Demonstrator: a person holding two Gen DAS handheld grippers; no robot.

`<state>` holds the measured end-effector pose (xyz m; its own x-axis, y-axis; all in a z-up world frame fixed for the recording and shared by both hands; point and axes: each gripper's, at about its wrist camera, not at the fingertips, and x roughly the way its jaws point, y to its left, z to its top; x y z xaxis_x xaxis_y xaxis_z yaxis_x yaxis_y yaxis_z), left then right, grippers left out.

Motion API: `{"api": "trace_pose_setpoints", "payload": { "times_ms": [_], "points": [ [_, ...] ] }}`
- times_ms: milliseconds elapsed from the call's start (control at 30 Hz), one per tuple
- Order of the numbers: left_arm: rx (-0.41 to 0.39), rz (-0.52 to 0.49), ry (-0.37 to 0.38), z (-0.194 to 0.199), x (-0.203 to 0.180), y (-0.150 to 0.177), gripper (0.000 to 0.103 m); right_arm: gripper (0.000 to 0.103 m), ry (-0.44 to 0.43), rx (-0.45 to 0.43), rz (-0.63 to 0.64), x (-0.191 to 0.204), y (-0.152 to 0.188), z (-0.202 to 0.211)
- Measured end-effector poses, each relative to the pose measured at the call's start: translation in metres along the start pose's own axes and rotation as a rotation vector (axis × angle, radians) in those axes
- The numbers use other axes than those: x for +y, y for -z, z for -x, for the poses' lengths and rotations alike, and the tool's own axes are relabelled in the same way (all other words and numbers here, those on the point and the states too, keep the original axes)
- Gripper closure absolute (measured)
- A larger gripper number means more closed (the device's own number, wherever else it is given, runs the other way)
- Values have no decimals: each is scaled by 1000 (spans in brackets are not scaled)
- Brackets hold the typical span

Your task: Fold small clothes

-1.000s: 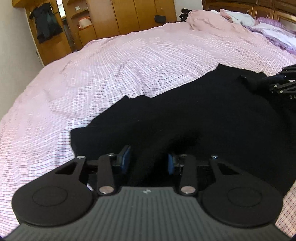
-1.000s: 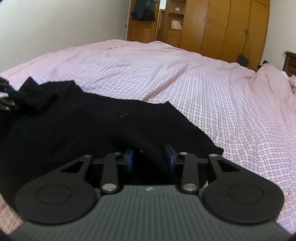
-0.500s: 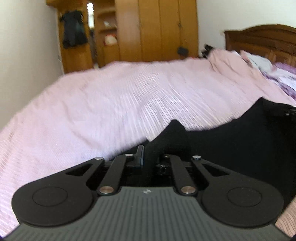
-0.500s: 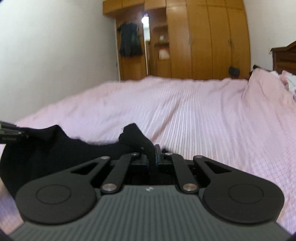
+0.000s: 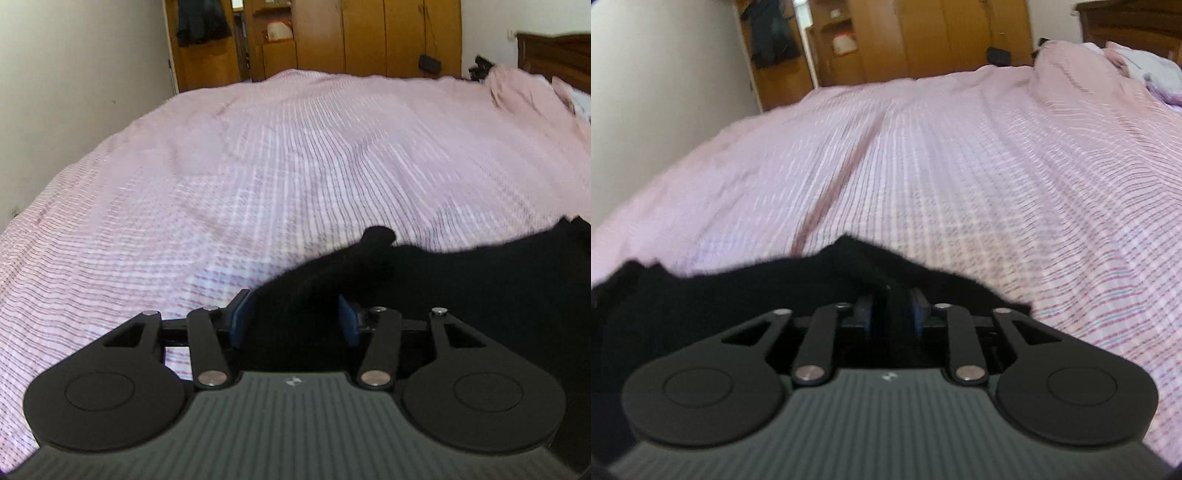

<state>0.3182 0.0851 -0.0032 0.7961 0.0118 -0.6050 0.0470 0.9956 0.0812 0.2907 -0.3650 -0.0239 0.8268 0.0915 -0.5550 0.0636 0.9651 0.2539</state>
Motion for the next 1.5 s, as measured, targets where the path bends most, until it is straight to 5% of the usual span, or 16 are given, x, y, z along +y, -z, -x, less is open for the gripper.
{"api": "trace_pose_setpoints", "payload": {
  "times_ms": [67, 200, 433, 600, 733, 867, 933, 1233, 1500],
  "points": [
    [-32, 18, -16, 7, 9, -7, 37, 78, 12, -49, -37, -6, -7, 13],
    [-26, 30, -53, 11, 12, -12, 36, 75, 42, -110, -56, -11, -15, 34],
    [-2, 6, -16, 34, 9, -2, 36, 76, -136, -45, -8, 2, -4, 40],
    [83, -10, 23, 34, -1, 6, 36, 79, -57, 134, -13, 3, 10, -2],
    [103, 8, 73, 52, -8, 12, 30, 78, -55, 76, -75, 1, 13, 9],
    [97, -8, 95, 75, -18, 19, 17, 49, -35, 19, -86, 9, 16, 46],
    [107, -24, 93, 85, -23, 24, 15, 46, -46, -15, -85, 9, 18, 62],
    [182, -16, 114, 116, -39, 56, 9, 46, -38, -8, -51, 13, 58, 132],
    [222, 17, 88, 120, -44, 73, 7, 46, 28, 2, -124, -13, 81, 150]
  ]
}}
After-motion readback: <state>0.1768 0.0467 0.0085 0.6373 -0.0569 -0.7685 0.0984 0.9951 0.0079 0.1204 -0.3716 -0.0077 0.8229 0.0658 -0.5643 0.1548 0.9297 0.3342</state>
